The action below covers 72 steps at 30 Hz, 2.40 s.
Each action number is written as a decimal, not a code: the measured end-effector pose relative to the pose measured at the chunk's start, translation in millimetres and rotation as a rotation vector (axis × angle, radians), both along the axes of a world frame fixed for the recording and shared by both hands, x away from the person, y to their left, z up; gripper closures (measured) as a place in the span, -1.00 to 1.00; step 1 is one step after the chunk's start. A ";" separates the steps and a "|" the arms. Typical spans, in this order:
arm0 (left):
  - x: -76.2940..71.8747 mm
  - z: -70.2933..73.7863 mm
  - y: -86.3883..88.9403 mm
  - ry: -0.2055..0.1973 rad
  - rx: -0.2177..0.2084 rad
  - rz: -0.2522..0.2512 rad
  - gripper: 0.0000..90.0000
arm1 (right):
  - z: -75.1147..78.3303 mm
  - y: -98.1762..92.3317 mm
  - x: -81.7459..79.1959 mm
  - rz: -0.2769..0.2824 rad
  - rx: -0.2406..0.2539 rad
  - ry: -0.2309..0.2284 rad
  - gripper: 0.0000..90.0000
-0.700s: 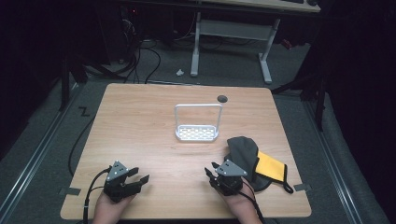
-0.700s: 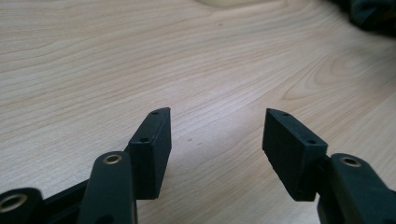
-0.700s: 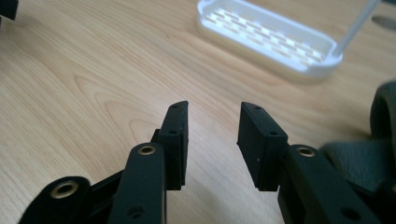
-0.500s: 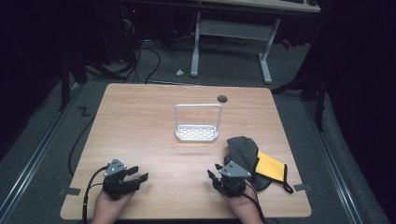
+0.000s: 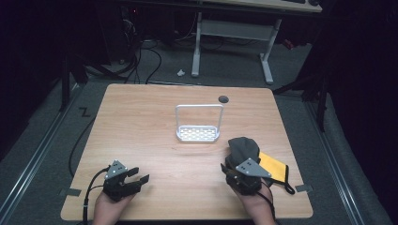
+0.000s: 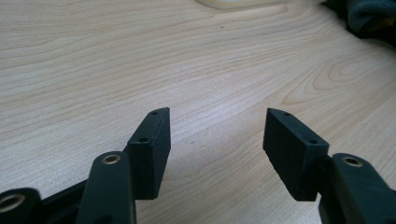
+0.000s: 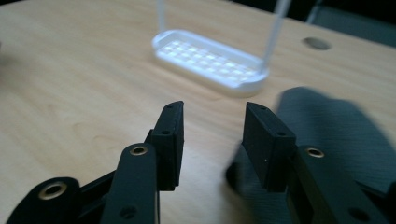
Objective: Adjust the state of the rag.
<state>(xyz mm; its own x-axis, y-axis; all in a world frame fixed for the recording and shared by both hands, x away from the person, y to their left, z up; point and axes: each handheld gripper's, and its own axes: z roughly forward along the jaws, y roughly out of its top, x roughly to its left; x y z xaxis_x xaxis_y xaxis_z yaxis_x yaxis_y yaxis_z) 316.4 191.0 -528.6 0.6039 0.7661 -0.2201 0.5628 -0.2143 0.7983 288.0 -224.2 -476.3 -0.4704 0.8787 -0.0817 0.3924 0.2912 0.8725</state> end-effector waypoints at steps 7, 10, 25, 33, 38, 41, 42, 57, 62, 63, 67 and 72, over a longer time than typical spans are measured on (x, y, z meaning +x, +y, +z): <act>-0.1 0.6 -1.1 -0.001 0.019 0.012 0.15 | 18.5 -45.7 -1.9 -0.133 -0.010 -0.080 0.55; -0.7 1.9 -0.7 -0.012 0.013 0.014 0.22 | 16.8 -69.9 -1.6 -0.215 -0.009 -0.084 0.97; -2.8 0.6 -2.1 0.006 -0.005 -0.011 0.27 | -30.6 -76.7 30.0 -0.203 -0.055 0.149 1.00; -5.4 1.6 -8.6 0.005 -0.003 -0.039 0.23 | -35.2 -39.5 27.7 -0.092 -0.098 0.161 1.00; -7.3 0.8 -14.3 0.008 0.004 -0.058 0.22 | -37.9 -6.0 23.5 0.007 -0.130 0.165 1.00; -7.8 0.8 -16.3 0.004 0.008 -0.065 0.21 | -39.5 8.6 21.8 0.046 -0.134 0.174 1.00; -8.3 0.6 -18.3 0.004 0.012 -0.070 0.20 | -40.2 14.2 21.6 0.063 -0.131 0.178 1.00; -12.7 0.3 -26.5 0.002 0.016 -0.101 0.16 | -23.8 56.7 -6.2 0.204 -0.140 0.119 1.00; -12.1 0.0 -26.6 0.005 0.015 -0.099 0.16 | -11.5 15.8 -6.4 0.086 -0.118 0.068 1.00; -12.3 -0.1 -27.4 0.005 0.017 -0.100 0.16 | -10.0 -9.6 1.2 -0.010 -0.124 0.062 0.99; -12.5 -0.7 -28.9 0.007 0.020 -0.104 0.16 | -18.3 -32.4 15.0 -0.090 -0.153 0.100 0.99; -12.8 -0.8 -29.7 0.008 0.016 -0.105 0.16 | -46.0 -38.8 33.0 -0.098 -0.172 0.236 1.00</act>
